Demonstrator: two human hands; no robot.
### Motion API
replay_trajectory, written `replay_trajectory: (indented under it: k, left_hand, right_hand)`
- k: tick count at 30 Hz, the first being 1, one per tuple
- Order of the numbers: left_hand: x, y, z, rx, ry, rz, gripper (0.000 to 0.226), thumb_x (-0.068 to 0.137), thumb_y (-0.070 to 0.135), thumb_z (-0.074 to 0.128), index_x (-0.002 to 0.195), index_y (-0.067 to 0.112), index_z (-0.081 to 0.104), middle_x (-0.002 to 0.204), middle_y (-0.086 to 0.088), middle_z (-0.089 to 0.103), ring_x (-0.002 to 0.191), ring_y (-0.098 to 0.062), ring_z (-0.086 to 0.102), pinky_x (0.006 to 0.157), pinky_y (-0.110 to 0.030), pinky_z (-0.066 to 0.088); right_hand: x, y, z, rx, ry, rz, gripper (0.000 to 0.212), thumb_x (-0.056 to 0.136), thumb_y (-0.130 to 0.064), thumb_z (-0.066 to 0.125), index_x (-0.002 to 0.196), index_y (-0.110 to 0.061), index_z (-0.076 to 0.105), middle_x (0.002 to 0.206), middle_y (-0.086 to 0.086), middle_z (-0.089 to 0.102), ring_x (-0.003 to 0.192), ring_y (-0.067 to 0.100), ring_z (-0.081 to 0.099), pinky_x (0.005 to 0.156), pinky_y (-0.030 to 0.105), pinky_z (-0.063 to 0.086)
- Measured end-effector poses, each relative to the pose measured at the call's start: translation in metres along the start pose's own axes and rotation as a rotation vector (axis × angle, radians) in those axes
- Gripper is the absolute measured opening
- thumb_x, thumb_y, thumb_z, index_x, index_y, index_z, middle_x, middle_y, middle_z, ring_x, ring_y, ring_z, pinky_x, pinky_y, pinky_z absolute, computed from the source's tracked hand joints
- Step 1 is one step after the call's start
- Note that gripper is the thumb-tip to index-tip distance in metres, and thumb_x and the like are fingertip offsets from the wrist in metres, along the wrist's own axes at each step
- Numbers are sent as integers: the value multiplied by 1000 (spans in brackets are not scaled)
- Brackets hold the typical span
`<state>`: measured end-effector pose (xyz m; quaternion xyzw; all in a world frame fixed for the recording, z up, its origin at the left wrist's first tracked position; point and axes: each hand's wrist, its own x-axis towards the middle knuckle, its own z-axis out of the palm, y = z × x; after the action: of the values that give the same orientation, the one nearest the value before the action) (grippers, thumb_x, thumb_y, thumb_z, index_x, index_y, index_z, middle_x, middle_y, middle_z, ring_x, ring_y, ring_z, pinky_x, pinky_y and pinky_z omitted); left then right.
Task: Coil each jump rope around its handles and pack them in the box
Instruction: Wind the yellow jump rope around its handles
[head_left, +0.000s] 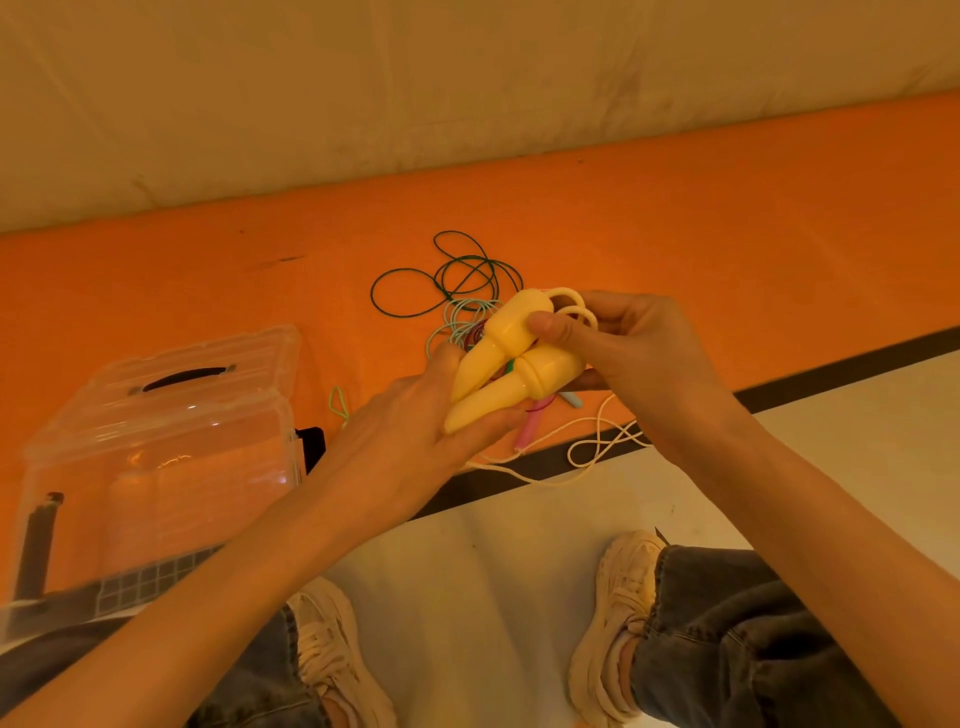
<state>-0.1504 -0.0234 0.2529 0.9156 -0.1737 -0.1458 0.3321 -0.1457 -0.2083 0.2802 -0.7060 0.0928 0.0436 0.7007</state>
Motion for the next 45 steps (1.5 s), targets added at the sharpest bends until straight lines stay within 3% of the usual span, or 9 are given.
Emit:
replay_trajectory:
  k: [4, 7, 11, 15, 21, 26, 28, 32, 45]
  left_hand:
    - [0, -3, -6, -171, -98, 5, 40, 86, 49, 59, 111, 25, 40, 77, 5, 56, 61, -5, 55, 51, -23, 41]
    - [3, -6, -11, -294, -130, 22, 46, 78, 56, 67, 111, 30, 49, 88, 3, 62, 73, -9, 61, 67, -33, 51]
    - [6, -8, -11, -336, -98, 49, 43, 73, 56, 62, 112, 38, 55, 97, 11, 62, 81, -6, 60, 72, -33, 49]
    - [5, -10, -11, -339, -119, 65, 43, 77, 59, 56, 116, 40, 53, 95, 7, 61, 80, -10, 58, 70, -33, 47]
    - [4, -12, -11, -303, -154, 34, 47, 81, 66, 46, 114, 33, 52, 95, 1, 66, 70, -14, 55, 66, -37, 46]
    - [3, -13, -12, -271, -159, 22, 63, 75, 77, 42, 107, 24, 56, 96, -7, 65, 80, -20, 58, 75, -46, 47]
    - [3, -14, -11, -236, -147, 27, 63, 78, 78, 41, 106, 23, 53, 94, -6, 64, 77, -20, 59, 72, -45, 49]
    - [1, -11, -7, -119, -73, 54, 55, 81, 67, 37, 102, 18, 49, 71, 2, 51, 57, -7, 47, 50, -23, 37]
    - [5, -12, -6, -86, -76, 45, 55, 78, 70, 37, 100, 21, 47, 67, 7, 47, 53, -5, 44, 49, -25, 34]
  right_hand:
    - [2, -3, -3, -31, 8, -5, 17, 81, -12, 69, 97, -7, 71, 82, 6, 73, 66, 13, 71, 56, 23, 57]
    - [2, -4, -4, -31, 19, -19, 8, 81, -11, 69, 89, -13, 71, 71, -1, 73, 62, 11, 70, 53, 21, 55]
    - [1, -7, -5, 10, 23, -33, 7, 82, -7, 67, 85, -13, 69, 62, -6, 71, 57, 7, 68, 49, 17, 52]
    - [1, -7, -4, 16, 17, -44, 8, 83, -6, 66, 87, -12, 68, 64, -6, 72, 58, 8, 69, 49, 17, 52]
    - [3, -5, -6, 9, 28, -45, 8, 82, -9, 68, 88, -14, 70, 67, -6, 72, 61, 9, 69, 50, 18, 53]
    - [5, -4, -7, -24, 36, -65, 9, 80, -12, 69, 87, -18, 69, 68, -9, 73, 64, 8, 70, 52, 18, 53]
    - [5, -3, -7, -39, 35, -80, 10, 79, -14, 69, 88, -18, 70, 69, -9, 73, 65, 9, 70, 53, 18, 54]
    - [7, -3, -7, -38, 48, -92, 10, 77, -18, 70, 86, -21, 69, 67, -11, 72, 64, 6, 70, 52, 17, 53]
    - [7, 4, -7, -4, 35, -76, 10, 82, -13, 67, 90, -20, 68, 68, -11, 72, 65, 5, 70, 52, 17, 53]
